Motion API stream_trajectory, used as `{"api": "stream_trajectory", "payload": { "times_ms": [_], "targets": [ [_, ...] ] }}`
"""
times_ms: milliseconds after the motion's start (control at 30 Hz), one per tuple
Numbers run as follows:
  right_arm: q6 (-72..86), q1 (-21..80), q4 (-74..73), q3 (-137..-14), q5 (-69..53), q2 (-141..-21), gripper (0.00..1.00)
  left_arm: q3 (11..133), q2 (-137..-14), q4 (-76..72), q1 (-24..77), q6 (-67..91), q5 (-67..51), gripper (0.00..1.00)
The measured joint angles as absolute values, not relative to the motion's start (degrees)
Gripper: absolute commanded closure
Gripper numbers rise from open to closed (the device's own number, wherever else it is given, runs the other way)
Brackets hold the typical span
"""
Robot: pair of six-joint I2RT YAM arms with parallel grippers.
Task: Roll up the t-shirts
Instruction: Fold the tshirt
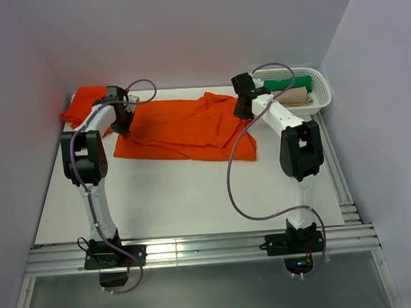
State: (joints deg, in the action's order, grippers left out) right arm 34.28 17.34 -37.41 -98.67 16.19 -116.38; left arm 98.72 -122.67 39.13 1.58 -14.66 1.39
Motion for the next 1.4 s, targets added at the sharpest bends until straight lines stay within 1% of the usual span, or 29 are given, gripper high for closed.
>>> {"api": "stream_trajectory", "payload": {
  "times_ms": [333,967,1000,1067,1133,1267,1300,1333,1367,1400],
  "targets": [
    [31.4,17.0,-37.0,-106.7,15.2,-123.2,1.0,99.4,-125.1,39.3,1.9,-12.4,5.6,1.0],
    [30.1,15.2,-32.6,-106.8,13.8,-125.0,1.0,101.9,-125.4,41.9,1.9,-10.3,10.5,0.99],
    [30.1,15.2,-32.3,-106.8,13.8,-125.3,1.0,102.8,-125.6,42.3,1.9,-10.1,10.6,0.96],
    [29.9,15.2,-31.9,-106.8,13.8,-125.8,1.0,104.4,-125.9,42.5,1.9,-9.7,10.9,0.93],
    [29.6,15.2,-31.3,-106.8,13.7,-126.1,1.0,105.4,-126.2,42.5,1.9,-9.5,11.0,0.88],
    [28.8,15.2,-30.0,-107.4,12.4,-126.3,1.0,105.7,-126.9,42.6,1.9,-9.2,11.3,0.7],
    [28.6,15.1,-30.1,-108.2,12.2,-126.7,0.96,105.7,-127.2,42.6,1.9,-9.2,11.4,0.63],
    [28.6,15.1,-30.0,-109.2,11.8,-127.1,0.92,105.8,-127.5,42.7,1.9,-9.1,11.5,0.59],
    [28.4,15.1,-29.9,-109.9,11.5,-127.5,0.88,105.8,-127.9,42.7,1.9,-8.9,11.5,0.5],
    [28.3,15.1,-29.7,-110.4,11.2,-127.7,0.77,105.8,-128.2,42.7,1.9,-8.9,11.5,0.46]
  ]
}}
